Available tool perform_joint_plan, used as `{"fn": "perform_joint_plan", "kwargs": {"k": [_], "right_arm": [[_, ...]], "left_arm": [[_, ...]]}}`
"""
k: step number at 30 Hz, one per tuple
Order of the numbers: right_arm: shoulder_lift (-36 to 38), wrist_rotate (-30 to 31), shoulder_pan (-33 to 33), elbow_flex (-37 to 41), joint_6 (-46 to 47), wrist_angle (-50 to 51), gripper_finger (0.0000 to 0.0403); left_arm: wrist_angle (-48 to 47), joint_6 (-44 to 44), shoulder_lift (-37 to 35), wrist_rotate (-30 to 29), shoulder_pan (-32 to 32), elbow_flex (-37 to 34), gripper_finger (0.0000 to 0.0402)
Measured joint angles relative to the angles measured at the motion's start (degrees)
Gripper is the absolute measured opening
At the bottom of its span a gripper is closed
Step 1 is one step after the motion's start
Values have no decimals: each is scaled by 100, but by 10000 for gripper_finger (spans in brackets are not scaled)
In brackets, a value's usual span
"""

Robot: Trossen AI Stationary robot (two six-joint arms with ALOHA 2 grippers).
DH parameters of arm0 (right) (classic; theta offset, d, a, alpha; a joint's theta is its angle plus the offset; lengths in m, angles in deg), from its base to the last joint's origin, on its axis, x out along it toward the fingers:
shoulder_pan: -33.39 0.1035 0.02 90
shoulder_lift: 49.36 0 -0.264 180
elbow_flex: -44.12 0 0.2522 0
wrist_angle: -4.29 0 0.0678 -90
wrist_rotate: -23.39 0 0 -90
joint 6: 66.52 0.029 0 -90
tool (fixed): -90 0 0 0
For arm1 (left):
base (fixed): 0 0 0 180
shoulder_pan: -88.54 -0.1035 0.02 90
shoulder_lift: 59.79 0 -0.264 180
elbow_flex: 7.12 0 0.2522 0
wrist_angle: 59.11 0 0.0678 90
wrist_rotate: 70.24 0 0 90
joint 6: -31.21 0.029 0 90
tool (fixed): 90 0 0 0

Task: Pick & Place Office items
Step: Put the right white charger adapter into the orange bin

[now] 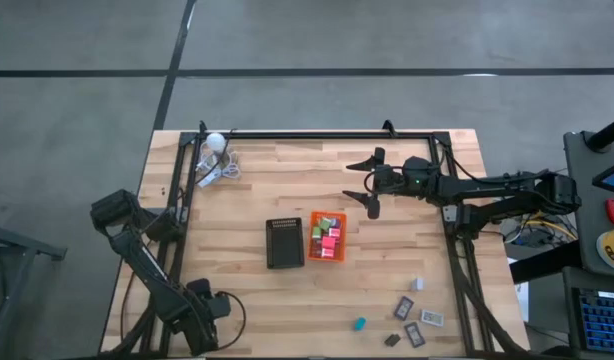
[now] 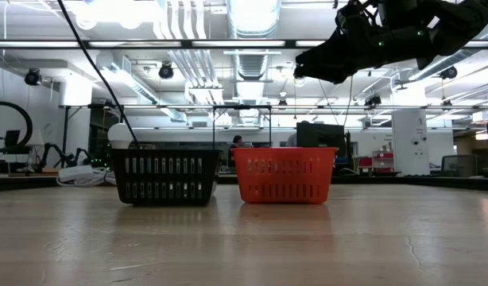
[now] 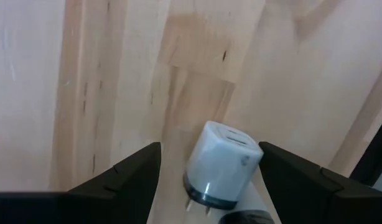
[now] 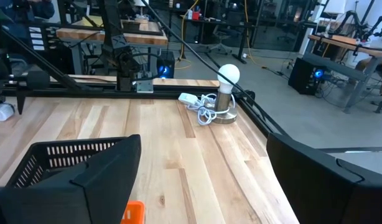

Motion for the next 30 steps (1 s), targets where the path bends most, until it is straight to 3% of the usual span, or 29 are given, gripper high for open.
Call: {"fn": "perform_joint_plan", "kwargs": {"k": [9,23,30], "right_arm": [[0,0,0,0,-1,0,350],[-2,0,-7,0,0,0,344],[-2,0,-6,0,0,0,348]], "left_arm": [[312,-66,-22,2,0,-232,267],[311,-127,-22,24,-2,-241,160],[205,-123,-22,-48,-2,-236,137]]}}
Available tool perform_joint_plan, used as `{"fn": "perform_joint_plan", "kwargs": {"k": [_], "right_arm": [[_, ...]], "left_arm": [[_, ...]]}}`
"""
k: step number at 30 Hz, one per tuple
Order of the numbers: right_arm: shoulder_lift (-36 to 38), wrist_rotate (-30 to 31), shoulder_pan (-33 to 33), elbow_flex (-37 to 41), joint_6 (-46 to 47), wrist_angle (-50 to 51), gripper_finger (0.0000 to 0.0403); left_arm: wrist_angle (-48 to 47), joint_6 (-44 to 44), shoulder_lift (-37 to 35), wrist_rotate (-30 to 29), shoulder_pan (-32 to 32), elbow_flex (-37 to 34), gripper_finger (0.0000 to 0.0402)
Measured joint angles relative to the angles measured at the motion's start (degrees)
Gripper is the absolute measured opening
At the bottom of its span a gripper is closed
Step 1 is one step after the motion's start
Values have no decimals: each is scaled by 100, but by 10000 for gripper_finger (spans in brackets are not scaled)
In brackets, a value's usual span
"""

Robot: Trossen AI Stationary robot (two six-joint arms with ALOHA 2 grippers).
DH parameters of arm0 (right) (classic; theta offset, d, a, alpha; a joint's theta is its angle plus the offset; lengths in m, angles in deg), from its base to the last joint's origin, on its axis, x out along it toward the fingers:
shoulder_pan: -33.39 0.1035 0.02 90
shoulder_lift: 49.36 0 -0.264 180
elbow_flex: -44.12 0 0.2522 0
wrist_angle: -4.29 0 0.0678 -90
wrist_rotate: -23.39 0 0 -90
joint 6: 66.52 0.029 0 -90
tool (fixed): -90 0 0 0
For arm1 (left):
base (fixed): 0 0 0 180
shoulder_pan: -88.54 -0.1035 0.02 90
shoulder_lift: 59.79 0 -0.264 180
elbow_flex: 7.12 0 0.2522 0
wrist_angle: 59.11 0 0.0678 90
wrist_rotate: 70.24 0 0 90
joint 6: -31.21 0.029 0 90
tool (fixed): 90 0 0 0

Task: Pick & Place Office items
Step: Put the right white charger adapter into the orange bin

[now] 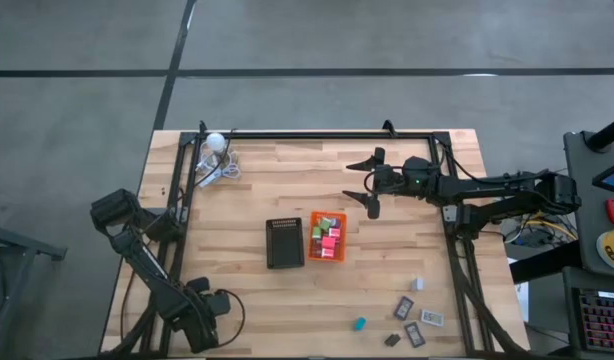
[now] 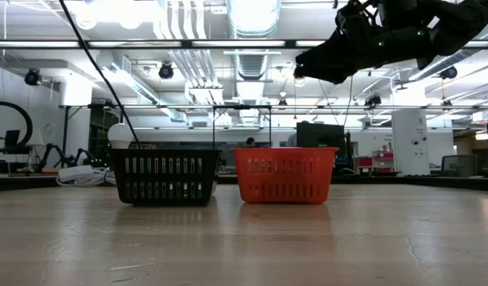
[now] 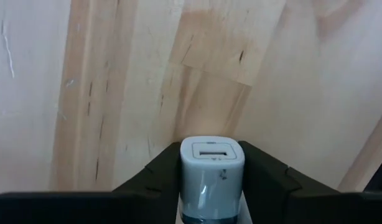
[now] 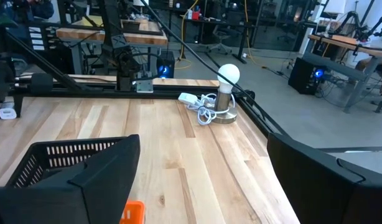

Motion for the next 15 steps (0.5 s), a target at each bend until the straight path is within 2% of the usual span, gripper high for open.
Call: {"fn": "perform_joint_plan", "kwargs": {"k": [8,15], "right_arm": [[-4,0,2,0,-1,0,340],[-4,0,2,0,-1,0,349]], "left_arm": [[-15,-2,-7,-66,2,0,136],[-17,-31,-11,-104,-2,47,135]]}}
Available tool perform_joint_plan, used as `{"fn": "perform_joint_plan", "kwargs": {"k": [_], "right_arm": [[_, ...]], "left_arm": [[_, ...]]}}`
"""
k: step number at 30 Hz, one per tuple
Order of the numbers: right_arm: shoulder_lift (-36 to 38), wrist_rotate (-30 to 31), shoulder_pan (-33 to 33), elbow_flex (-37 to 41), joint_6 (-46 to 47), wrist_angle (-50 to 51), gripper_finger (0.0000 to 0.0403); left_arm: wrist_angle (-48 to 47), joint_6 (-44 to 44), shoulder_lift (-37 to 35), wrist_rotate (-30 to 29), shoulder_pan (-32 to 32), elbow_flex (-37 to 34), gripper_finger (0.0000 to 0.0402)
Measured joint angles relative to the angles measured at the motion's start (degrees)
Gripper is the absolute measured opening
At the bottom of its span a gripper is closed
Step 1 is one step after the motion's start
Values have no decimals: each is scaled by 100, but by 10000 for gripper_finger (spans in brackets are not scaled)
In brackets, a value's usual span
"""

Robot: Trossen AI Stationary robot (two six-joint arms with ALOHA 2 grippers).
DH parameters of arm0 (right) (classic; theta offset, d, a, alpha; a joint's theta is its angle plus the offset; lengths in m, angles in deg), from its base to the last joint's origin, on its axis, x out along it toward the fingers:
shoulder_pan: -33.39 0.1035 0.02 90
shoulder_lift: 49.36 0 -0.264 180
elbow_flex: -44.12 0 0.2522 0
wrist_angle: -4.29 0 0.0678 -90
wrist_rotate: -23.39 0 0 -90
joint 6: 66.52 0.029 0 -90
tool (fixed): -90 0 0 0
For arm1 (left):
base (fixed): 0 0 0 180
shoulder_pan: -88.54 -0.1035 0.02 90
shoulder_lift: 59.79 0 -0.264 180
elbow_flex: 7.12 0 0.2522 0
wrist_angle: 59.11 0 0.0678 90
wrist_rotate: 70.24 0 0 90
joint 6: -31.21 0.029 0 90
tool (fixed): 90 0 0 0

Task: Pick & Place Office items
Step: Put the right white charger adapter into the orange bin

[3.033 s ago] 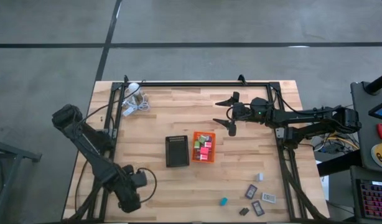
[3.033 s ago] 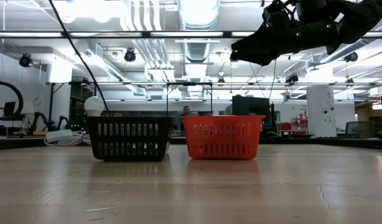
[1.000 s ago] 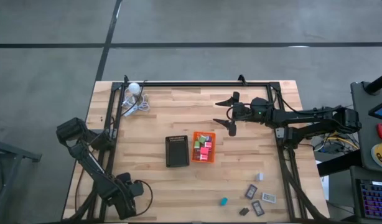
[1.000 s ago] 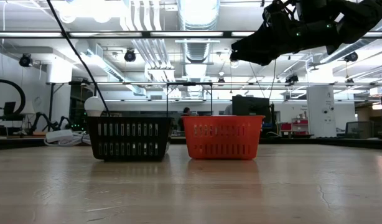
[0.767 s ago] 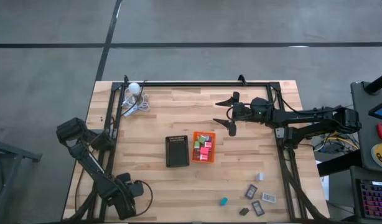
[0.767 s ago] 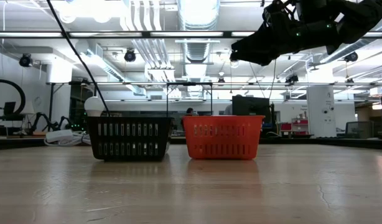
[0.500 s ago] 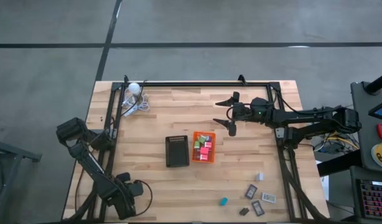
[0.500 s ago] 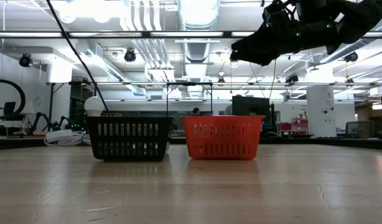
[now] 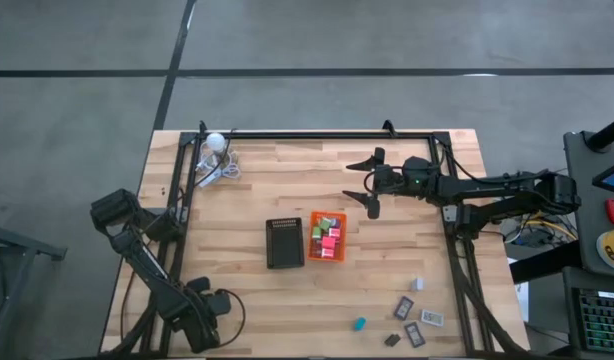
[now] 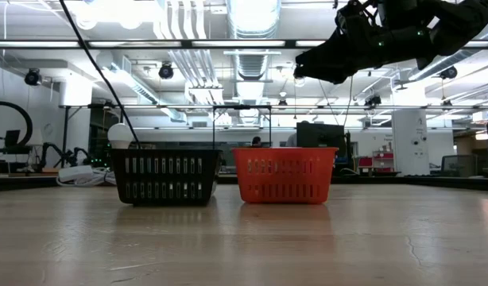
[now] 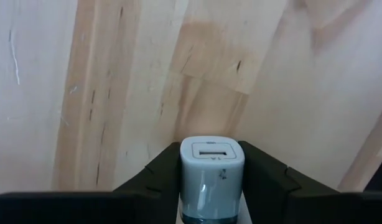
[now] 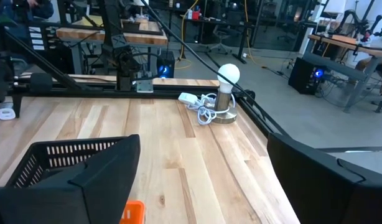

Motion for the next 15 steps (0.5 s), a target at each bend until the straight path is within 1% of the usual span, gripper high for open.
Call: {"fn": "perform_joint_plan", "kwargs": {"k": [4,9,11,15], "right_arm": [[0,0,0,0,1,0,348],[0,0,0,0,1,0,342],[0,0,0,0,1,0,340],[0,0,4,0,1,0,344]], "left_arm": [[-33,-50,-28,-6,-47,73,134],[-306,-124,-253,-246,-216,284,134],[-430,-124,-361,-483,-283,393,134],[-560,12,-568,-1298,-430,589,134]]}}
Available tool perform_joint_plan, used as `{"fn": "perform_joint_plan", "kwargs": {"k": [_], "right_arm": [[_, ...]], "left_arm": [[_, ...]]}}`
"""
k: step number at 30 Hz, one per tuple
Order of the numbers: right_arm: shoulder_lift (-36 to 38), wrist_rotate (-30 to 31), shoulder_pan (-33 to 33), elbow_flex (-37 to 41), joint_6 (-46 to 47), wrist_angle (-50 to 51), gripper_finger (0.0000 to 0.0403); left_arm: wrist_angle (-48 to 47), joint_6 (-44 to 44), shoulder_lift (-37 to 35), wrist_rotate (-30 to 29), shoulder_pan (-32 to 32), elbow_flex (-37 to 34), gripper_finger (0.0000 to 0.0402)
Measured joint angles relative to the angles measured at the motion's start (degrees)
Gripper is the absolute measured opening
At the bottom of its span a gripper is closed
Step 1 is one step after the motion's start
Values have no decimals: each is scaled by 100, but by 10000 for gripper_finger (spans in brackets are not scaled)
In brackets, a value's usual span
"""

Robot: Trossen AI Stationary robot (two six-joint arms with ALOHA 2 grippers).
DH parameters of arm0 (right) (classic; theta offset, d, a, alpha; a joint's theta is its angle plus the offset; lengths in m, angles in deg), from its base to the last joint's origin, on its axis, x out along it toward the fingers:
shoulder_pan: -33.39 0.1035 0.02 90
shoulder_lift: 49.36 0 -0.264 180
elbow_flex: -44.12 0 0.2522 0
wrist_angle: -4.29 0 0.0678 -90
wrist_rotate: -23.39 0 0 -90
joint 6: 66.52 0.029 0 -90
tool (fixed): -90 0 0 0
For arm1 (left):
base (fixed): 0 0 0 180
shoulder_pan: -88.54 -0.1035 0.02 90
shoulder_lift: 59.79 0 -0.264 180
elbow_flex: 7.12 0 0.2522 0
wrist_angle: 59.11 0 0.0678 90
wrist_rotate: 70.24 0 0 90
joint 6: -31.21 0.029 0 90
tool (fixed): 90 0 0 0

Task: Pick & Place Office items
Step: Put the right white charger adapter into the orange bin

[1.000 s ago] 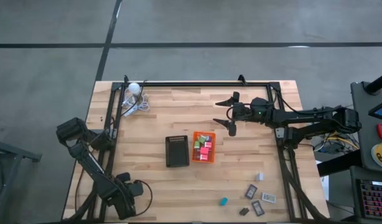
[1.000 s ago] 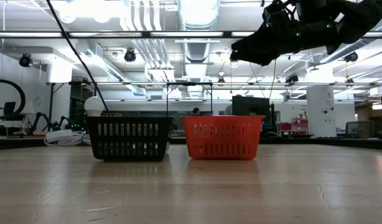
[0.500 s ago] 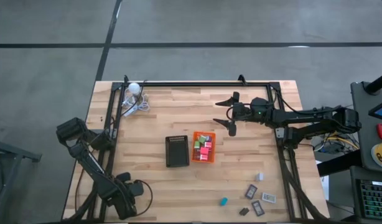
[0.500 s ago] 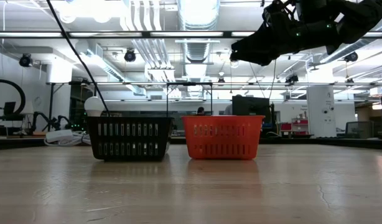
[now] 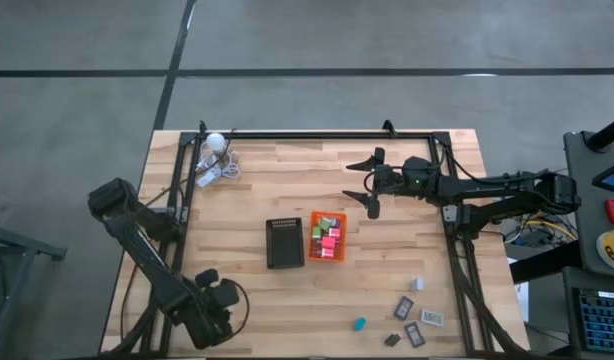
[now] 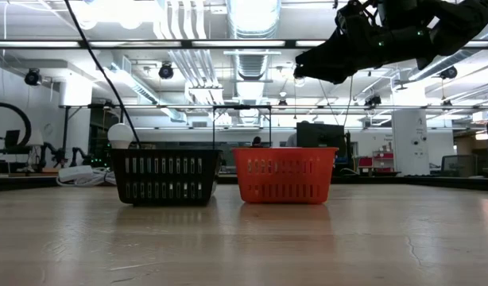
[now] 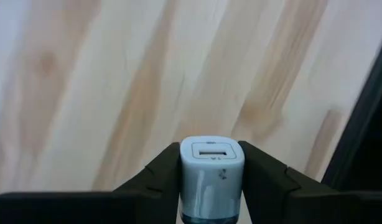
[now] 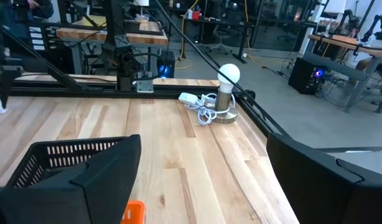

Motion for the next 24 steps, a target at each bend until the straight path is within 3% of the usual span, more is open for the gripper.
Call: {"fn": "perform_joint_plan", "kwargs": {"k": [11,19,24], "right_arm": [[0,0,0,0,0,0,344],[0,0,-2,0,0,0,345],[0,0,-3,0,0,0,350]], "left_arm": [[364,1428,-171,-3037,-554,576,146],[2158,3522,-153,-3227,-1425,405,148],[3448,4523,-142,-2909,-2078,82,148]]}}
